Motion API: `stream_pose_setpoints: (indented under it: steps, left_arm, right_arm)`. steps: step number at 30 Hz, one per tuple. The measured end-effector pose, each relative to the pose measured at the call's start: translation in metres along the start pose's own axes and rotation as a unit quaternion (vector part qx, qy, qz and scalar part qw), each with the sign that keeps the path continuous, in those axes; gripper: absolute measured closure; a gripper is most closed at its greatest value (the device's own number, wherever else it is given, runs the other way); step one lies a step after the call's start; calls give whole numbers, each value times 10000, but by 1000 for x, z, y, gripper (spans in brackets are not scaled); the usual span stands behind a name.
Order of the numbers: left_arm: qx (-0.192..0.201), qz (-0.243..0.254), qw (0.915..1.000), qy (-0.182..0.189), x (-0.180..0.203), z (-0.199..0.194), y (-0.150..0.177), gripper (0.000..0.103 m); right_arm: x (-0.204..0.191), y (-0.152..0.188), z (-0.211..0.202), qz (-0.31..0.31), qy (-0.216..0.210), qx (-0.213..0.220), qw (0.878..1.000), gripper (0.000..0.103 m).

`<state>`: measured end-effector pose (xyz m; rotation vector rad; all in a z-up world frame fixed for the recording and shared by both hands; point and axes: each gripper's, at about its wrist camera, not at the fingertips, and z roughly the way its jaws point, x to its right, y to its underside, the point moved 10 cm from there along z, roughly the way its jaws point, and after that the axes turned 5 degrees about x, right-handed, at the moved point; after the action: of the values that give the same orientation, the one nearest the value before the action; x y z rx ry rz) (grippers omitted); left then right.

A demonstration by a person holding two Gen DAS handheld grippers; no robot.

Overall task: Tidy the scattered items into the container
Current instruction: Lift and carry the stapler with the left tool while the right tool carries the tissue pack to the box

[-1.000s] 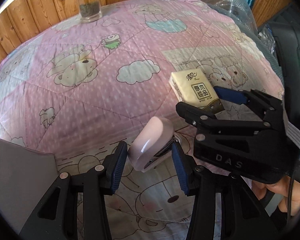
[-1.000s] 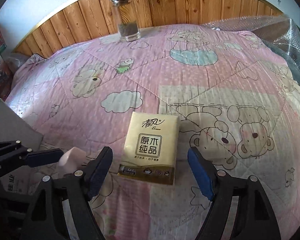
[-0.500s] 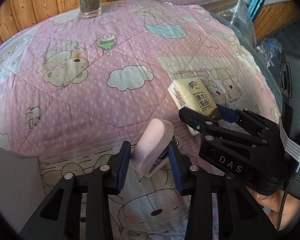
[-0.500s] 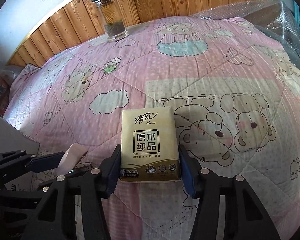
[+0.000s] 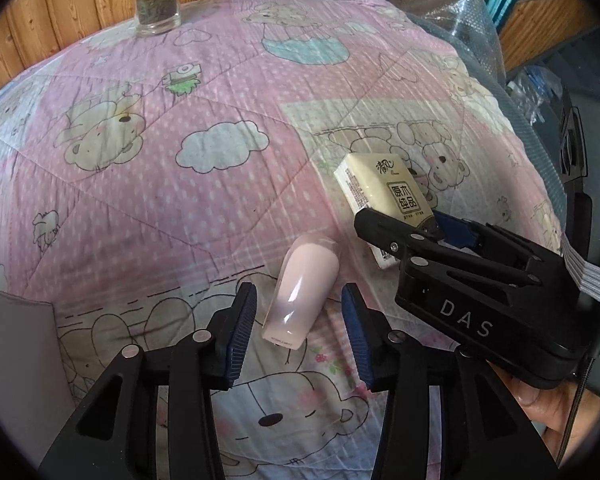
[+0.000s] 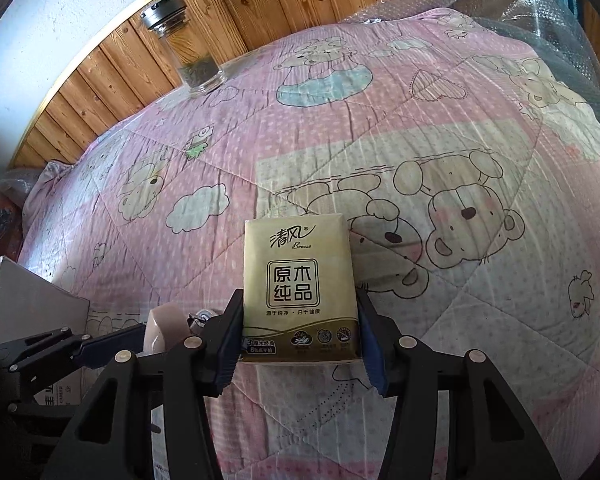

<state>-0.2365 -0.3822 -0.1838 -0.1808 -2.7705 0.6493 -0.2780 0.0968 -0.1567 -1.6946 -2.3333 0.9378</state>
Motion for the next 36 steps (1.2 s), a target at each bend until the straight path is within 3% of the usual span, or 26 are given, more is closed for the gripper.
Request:
stream_pose_setpoints:
  steps: [2,3,4,11,20,36]
  left_arm:
    - [-66,5,10000,-61,-1,6,1,60]
    - [-116,-28,9999,-46,-1,10,2,76]
    - [-120,-90,9999,-51,-3,12,2,77]
    - [-139,-659,9977,36,-12,0,4,78]
    - [286,-902,9955,-5,-4,-62,24,78]
    - [1121,-1038,9879,259,14,-166,98,78]
  right_arm:
    - [0,0,2,-53,33,22,10000,50]
    - [0,0,3,-95,49,28,9999,50]
    - [-1,0,3,-117,46,34,9999,50]
    - [-1,1,-5,14,-112,129,9999,51]
    - [-12,11,-42,-16,-275,285,9992,51]
    - [-64,112,-112,-453,-585,68,9972,51]
